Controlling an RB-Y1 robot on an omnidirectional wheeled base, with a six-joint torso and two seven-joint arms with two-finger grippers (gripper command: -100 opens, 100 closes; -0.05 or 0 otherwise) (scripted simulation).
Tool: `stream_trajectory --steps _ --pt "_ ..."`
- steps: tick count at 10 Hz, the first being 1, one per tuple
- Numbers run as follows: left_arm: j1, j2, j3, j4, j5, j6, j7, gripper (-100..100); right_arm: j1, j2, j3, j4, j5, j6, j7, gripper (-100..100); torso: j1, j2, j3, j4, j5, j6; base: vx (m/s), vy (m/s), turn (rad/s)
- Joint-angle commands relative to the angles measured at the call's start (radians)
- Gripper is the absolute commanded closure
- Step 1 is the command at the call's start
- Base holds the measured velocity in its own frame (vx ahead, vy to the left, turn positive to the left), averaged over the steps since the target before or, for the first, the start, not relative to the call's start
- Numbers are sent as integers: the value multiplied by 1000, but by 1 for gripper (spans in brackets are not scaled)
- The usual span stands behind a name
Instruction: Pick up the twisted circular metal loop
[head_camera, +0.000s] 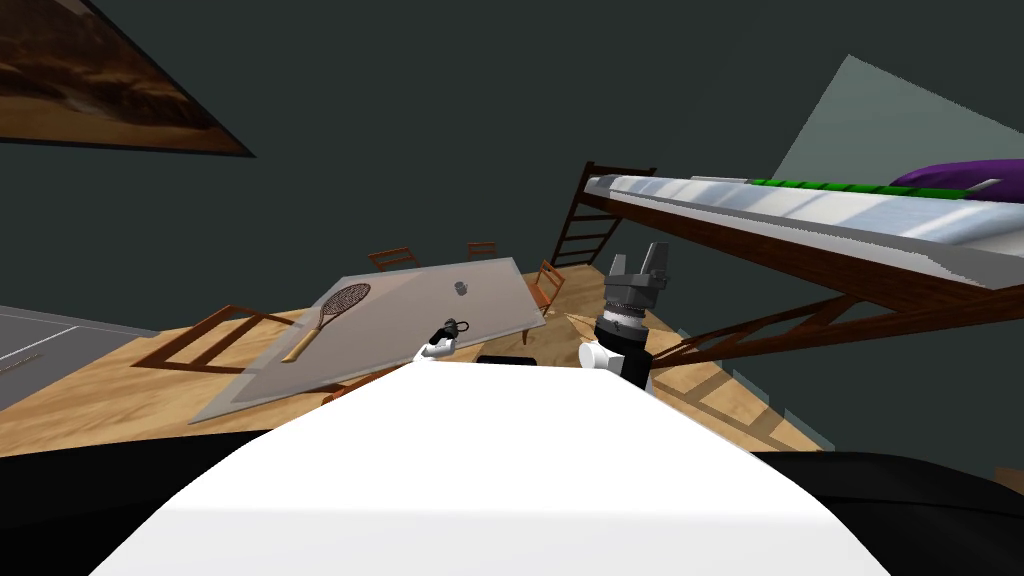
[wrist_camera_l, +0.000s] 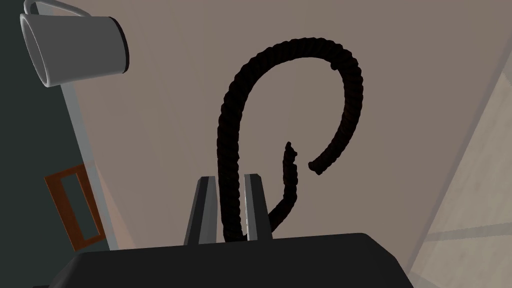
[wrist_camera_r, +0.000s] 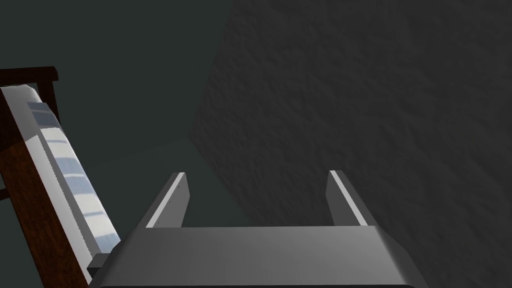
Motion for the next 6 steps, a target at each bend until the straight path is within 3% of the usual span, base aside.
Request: stream_trajectory --steps 1,2,4,5,6 --pt "0 0 0 0 0 0 0 0 0 0 0 0 0 0 0 0 0 0 0 0 0 0 0 0 0" --pt "-1 4 2 -26 1 29 1 100 0 0 0 0 0 0 0 0 0 0 0 0 0 0 -59 -34 -12" --pt "-3 10 4 -57 4 65 3 100 0 0 0 0 0 0 0 0 -3 6 3 1 0 0 -109 -37 -8" --pt "-4 8 3 -42 3 47 3 100 0 0 0 0 0 0 0 0 -3 8 4 1 0 0 -55 -13 0" --pt "-4 8 3 -43 3 51 3 0 0 0 0 0 0 0 0 0 -1 5 3 1 0 0 -10 -3 2"
